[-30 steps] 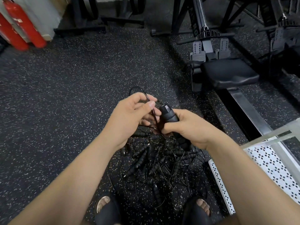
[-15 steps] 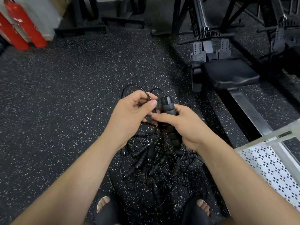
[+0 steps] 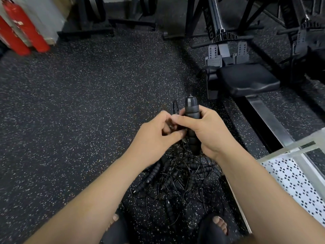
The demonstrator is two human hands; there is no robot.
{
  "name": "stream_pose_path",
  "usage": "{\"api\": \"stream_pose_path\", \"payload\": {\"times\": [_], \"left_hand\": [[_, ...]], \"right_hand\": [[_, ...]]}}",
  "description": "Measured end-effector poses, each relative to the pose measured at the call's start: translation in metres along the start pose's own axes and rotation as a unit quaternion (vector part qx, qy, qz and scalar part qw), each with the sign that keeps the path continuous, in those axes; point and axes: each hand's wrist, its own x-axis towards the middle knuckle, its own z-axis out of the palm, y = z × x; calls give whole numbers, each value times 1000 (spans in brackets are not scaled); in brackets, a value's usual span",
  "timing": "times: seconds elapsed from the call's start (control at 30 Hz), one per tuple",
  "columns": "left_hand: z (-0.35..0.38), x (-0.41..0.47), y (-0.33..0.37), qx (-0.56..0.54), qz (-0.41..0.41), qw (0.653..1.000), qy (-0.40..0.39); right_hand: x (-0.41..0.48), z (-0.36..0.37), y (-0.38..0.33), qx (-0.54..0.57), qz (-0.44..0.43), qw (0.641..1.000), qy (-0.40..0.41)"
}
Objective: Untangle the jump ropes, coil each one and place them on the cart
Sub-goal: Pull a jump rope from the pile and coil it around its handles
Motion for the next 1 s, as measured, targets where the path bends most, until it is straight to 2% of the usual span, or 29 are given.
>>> {"api": "stream_pose_path", "payload": {"times": [0.13, 0.33, 0.5, 0.63, 0.7, 0.83, 0.9, 1.0], "left_hand": [[-9, 5, -6, 70, -12, 997, -24], [-29, 6, -8, 95, -41, 993, -53], [-34, 3, -10, 139, -10, 990, -16], [-36, 3, -11, 140, -58, 988, 23], [-31, 5, -13, 142, -97, 985, 3], [-15, 3, -19, 82, -109, 986, -94], [-7, 0, -15, 16, -86, 992, -89], [1, -3, -5, -105, -82, 990, -40]], "right_hand": [[0, -4, -4, 21, -6, 1000, 11], [3, -9, -3, 24, 2, 999, 23], [3, -7, -3, 23, 7, 1000, 20], [3, -9, -3, 55, 17, 998, 31], [4, -9, -3, 60, 20, 998, 31], [4, -7, -3, 50, 19, 998, 27], [3, -6, -2, 52, 21, 998, 29], [4, -8, -3, 53, 24, 998, 37]]}}
